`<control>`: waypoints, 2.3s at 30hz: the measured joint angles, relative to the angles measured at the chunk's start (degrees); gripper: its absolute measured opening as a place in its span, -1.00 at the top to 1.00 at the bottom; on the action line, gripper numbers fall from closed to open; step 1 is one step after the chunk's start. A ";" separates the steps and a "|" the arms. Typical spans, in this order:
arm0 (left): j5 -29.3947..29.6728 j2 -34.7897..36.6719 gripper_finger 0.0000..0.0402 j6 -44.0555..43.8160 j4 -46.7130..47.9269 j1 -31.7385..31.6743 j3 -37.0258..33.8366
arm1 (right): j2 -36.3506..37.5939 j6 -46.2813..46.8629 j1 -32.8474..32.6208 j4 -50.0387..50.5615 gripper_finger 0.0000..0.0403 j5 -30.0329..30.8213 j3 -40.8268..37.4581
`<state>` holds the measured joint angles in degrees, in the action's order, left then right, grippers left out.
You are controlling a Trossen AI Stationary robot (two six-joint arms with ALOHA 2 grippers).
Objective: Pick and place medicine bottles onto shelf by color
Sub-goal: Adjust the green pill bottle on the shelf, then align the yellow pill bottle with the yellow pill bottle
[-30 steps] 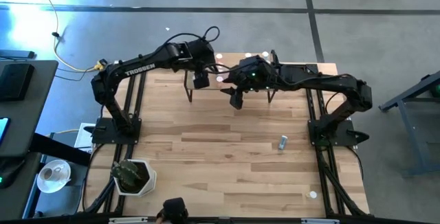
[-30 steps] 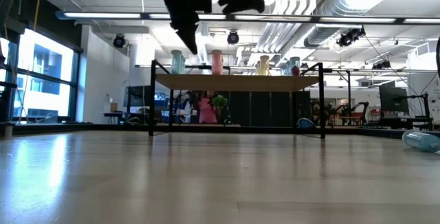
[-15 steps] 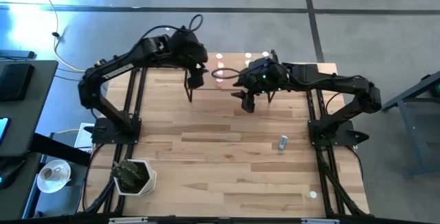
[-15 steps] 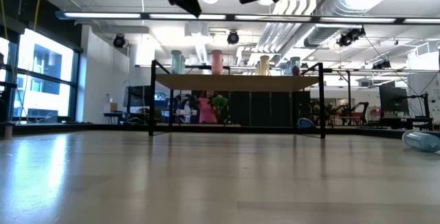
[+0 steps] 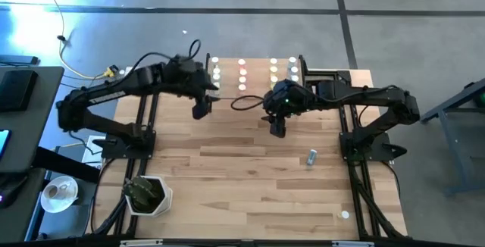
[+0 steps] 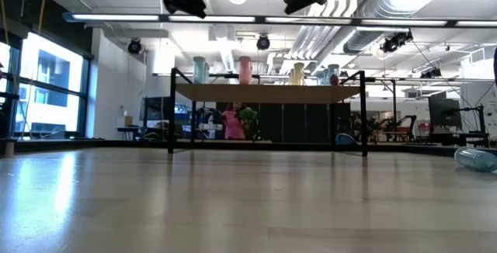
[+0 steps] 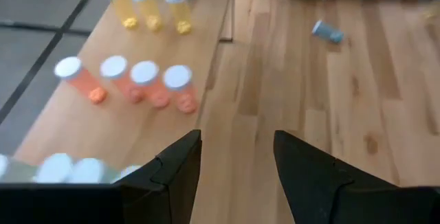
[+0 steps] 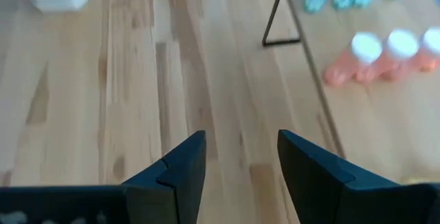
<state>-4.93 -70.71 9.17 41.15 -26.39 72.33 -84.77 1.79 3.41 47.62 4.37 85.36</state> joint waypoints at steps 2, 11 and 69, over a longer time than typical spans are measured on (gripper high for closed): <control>0.00 2.55 0.14 -1.21 -3.90 1.38 -3.88 | 0.00 1.53 -0.52 2.21 0.15 0.02 0.00; 0.00 10.50 0.14 -4.50 -20.04 6.53 -19.01 | -1.20 7.59 -3.89 9.95 0.15 2.01 -0.27; 0.20 11.47 0.14 -19.67 -32.00 16.19 -27.73 | -1.18 90.23 -64.09 16.45 0.13 -6.63 -15.54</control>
<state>-4.73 -59.24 -10.50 9.15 -10.20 44.60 -85.96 92.02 -60.68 64.07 -2.26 69.82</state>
